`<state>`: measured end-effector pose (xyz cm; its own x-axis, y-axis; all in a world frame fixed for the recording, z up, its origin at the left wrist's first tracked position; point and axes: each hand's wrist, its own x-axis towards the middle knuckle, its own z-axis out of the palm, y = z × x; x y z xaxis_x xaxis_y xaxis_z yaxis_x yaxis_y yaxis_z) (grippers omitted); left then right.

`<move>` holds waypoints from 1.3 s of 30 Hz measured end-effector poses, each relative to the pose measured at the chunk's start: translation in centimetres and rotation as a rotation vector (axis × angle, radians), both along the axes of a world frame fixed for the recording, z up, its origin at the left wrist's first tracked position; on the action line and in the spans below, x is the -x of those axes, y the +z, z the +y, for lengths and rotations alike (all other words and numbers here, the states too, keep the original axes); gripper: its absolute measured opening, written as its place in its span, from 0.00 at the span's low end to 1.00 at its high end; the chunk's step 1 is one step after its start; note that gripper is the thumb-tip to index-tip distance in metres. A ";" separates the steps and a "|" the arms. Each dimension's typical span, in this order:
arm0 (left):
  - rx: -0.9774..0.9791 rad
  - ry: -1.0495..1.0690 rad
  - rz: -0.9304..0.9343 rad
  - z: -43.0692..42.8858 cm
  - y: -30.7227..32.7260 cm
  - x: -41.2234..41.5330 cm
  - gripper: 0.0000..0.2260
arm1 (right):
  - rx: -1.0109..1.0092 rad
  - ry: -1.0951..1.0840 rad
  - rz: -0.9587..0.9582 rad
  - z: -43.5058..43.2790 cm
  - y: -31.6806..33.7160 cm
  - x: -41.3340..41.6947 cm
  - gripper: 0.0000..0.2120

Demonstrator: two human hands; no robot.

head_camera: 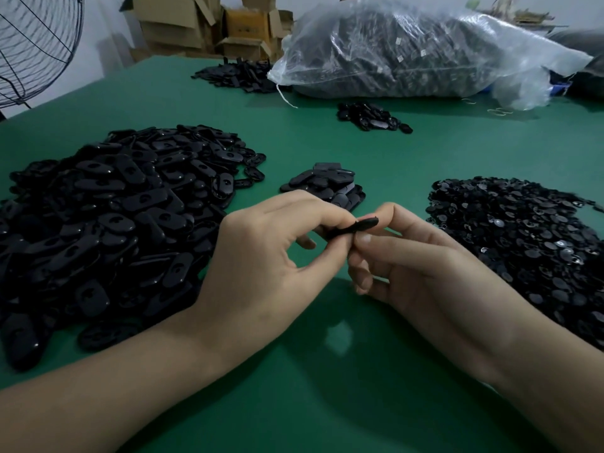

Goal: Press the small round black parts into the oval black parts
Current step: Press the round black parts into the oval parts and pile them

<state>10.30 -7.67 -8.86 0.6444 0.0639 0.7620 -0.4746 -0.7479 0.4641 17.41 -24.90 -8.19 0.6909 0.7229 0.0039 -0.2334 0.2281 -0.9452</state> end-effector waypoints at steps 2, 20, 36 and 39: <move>0.035 -0.008 0.050 0.0 0.1 -0.1 0.06 | 0.060 -0.063 -0.150 0.0 0.2 0.0 0.05; 0.379 -0.077 0.414 0.3 -0.4 -0.8 0.07 | 0.439 -0.255 -0.694 -0.3 -0.2 -1.1 0.08; 0.303 0.059 0.334 1.2 0.9 -1.8 0.14 | 0.354 -0.227 -0.447 -0.1 -0.1 -1.4 0.03; 0.243 0.056 0.403 2.0 1.9 -3.2 0.14 | 0.403 -0.234 -0.541 -0.2 -0.5 -1.6 0.05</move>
<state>13.46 -5.71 -6.91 0.8761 0.2525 0.4108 -0.1831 -0.6140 0.7678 19.00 -25.14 -8.69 0.8046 0.5735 0.1537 0.3047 -0.1768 -0.9359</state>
